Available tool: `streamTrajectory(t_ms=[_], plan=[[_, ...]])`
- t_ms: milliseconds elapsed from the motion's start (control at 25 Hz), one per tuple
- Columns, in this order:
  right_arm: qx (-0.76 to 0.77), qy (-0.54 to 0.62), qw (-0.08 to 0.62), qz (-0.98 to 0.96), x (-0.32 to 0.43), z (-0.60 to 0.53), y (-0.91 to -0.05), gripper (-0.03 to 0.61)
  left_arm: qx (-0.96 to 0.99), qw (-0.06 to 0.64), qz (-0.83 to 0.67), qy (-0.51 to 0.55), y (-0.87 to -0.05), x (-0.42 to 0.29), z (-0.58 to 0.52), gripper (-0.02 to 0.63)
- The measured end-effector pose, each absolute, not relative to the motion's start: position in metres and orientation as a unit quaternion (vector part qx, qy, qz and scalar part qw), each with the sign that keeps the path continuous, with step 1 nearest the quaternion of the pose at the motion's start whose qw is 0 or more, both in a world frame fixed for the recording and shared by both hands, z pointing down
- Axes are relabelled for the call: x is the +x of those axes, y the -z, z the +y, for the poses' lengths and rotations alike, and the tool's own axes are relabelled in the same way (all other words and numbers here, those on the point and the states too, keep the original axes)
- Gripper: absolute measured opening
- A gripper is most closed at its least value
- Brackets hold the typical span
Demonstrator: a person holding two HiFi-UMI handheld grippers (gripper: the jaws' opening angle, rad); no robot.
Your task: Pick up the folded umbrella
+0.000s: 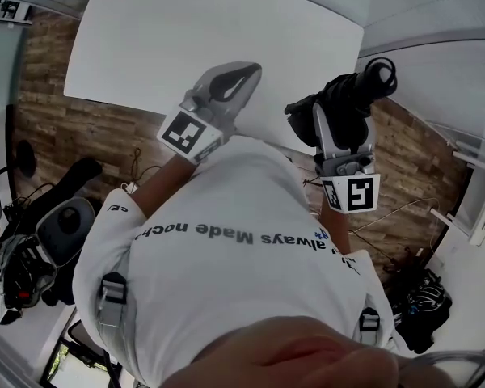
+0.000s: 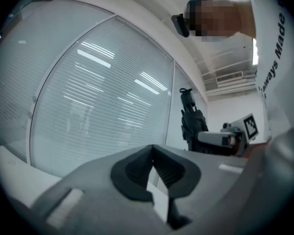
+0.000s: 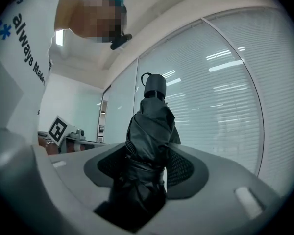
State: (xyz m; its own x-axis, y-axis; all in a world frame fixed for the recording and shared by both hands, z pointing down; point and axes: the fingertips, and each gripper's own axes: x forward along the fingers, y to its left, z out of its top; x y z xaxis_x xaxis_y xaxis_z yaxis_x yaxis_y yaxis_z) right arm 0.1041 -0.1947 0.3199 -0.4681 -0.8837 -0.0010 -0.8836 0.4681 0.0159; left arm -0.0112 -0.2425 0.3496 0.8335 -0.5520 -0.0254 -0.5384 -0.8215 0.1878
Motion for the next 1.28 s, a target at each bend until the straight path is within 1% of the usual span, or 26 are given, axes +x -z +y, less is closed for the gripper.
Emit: streamTrajectory(t_ms=[80,200,280,640,840,1280], plan=[[0.514,0.028,0.002,-0.858,0.099,-0.188,-0.306,0.242,0.955,0.086,-0.281,0.048,-0.341,-0.012,-0.242,0.0],[0.509,0.051,-0.007,-0.859,0.126,-0.156,-0.28,0.242,0.957,0.078,-0.272,0.056,-0.32,0.022,-0.214,0.0],[0.507,0.059,-0.012,-0.86,0.131,-0.145,-0.271,0.242,0.959,0.077,-0.267,0.058,-0.312,0.032,-0.205,0.0],[0.504,0.058,-0.015,-0.862,0.121,-0.145,-0.268,0.242,0.961,0.07,-0.256,0.074,-0.3,0.033,-0.206,0.0],[0.504,0.053,-0.025,-0.862,0.119,-0.143,-0.262,0.244,0.96,0.082,-0.254,0.08,-0.296,0.029,-0.204,0.0],[0.502,0.049,-0.028,-0.863,0.121,-0.144,-0.259,0.244,0.96,0.072,-0.256,0.082,-0.291,0.03,-0.204,0.0]])
